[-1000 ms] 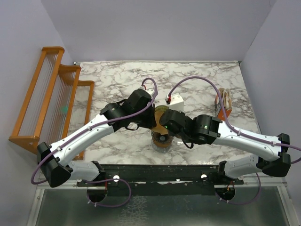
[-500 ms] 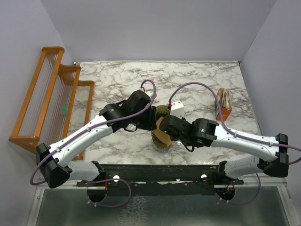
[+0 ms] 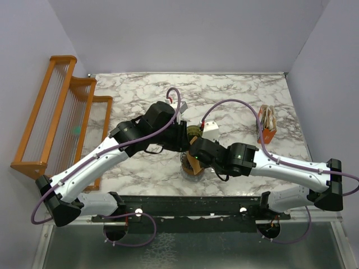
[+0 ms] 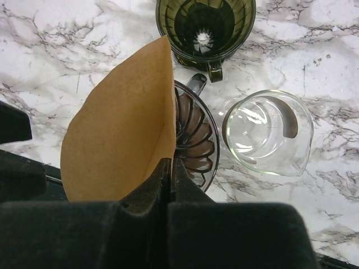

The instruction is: Place the coffee filter in the dripper

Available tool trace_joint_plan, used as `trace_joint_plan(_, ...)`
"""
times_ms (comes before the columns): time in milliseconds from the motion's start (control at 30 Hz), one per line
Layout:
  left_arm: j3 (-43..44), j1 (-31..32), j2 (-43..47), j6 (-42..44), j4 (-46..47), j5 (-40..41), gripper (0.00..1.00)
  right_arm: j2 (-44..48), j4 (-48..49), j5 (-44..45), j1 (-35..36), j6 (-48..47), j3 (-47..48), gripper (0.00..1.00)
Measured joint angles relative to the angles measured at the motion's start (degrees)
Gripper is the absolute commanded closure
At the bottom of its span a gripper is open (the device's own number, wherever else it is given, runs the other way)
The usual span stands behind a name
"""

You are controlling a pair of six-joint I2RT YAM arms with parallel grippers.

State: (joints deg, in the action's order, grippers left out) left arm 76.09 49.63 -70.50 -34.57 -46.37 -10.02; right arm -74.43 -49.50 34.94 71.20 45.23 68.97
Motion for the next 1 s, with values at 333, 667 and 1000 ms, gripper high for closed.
trace_joint_plan(333,-0.8,0.0,0.2,-2.3,3.3,-4.0,0.75,0.0,0.9,-0.2,0.0,0.6,0.0,0.99)
trace_joint_plan(667,-2.6,0.7,-2.4,-3.4,6.3,-4.9,0.85,0.0,2.0,-0.3,0.0,1.4,0.0,0.99)
trace_joint_plan(1000,-6.2,0.8,-3.8,-3.4,6.7,-3.6,0.97,0.2,2.1,-0.3,0.0,2.2,-1.1,0.97)
